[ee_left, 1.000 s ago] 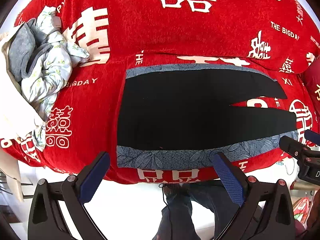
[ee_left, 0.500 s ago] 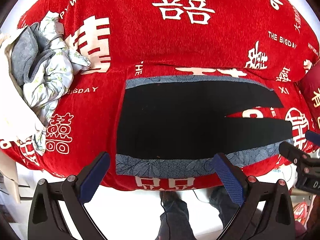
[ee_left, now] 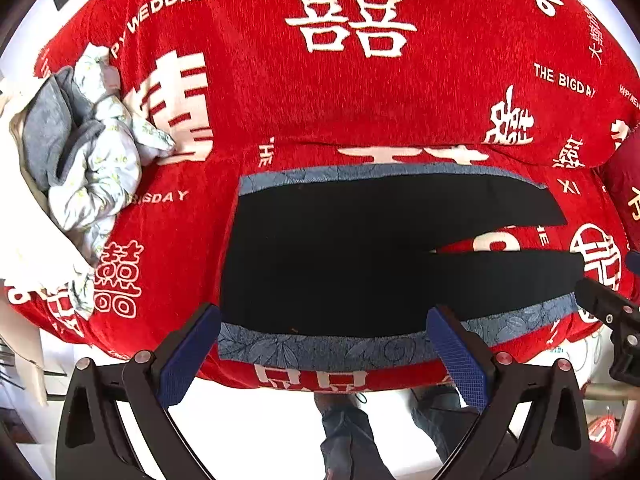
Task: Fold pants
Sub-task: 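Position both grippers open over the grey waistband of the black pants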
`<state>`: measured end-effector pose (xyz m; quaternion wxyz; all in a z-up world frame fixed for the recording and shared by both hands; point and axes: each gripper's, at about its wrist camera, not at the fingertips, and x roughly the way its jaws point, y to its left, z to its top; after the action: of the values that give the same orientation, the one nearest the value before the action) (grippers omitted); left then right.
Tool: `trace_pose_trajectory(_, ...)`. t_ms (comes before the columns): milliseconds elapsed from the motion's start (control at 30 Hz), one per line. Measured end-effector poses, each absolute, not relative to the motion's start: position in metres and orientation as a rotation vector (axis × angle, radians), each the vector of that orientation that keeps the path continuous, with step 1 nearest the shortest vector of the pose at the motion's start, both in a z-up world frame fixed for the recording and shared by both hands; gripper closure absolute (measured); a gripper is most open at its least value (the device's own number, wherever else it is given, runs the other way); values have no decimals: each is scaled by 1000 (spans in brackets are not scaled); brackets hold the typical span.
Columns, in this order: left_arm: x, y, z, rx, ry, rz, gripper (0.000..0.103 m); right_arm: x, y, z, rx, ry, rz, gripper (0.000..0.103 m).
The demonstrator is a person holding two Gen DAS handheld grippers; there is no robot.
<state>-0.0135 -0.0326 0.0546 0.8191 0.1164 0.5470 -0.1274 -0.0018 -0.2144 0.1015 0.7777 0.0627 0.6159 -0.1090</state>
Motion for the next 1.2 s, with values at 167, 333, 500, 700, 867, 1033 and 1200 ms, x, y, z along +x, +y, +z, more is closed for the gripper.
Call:
trace_pose_trajectory(167,-12,-32,59,251,1153,-229,0,5,-223,96,149,1356,-206,0)
trace_pose_trajectory(333,-13,-28,60,241,1151,-198,0,10,-222,95,133,1360,-182,0)
trace_pose_trajectory(500,-12,-28,60,243,1147,-182,0,14,-218,94,118,1364,-161,0)
trace_pose_trajectory(700,-9,-28,59,243,1152,-177,0,17,-216,93,111,1364,-157,0)
trace_pose_trajectory(867,-7,-28,57,247,1158,-178,0,18,-216,94,101,1360,-171,0)
trace_pose_trajectory(1033,-4,-30,55,252,1162,-182,0,20,-217,95,94,1357,-181,0)
trace_pose_trajectory(1200,-2,-32,56,257,1161,-188,0,21,-219,94,98,1356,-191,0)
